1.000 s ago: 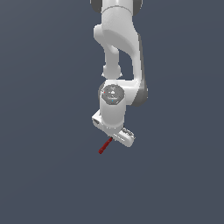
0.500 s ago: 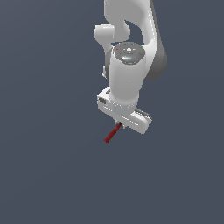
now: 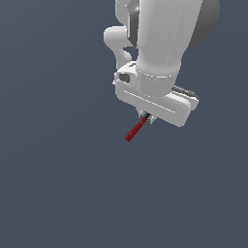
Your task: Pick up the object and move it to a goal position.
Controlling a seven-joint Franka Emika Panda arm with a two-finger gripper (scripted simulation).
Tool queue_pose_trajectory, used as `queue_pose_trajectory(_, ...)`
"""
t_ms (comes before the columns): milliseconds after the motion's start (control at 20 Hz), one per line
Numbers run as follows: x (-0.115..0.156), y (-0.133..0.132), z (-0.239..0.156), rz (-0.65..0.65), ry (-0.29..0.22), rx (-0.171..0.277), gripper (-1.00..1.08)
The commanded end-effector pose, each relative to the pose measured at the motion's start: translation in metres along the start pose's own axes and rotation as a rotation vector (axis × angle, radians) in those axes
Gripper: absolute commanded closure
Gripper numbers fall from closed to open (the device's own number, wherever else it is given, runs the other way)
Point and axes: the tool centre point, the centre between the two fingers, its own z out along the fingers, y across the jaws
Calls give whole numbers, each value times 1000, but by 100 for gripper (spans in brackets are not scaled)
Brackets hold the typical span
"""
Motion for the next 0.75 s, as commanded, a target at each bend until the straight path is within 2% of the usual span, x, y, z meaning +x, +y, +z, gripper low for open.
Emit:
queue_pose_trajectory(0, -4, -5, -20, 0, -1, -1, 108)
queue_pose_trajectory(350, -8, -14, -54, 0, -1, -1, 108)
queue_pose_trajectory(700, -8, -17, -63, 0, -1, -1, 108)
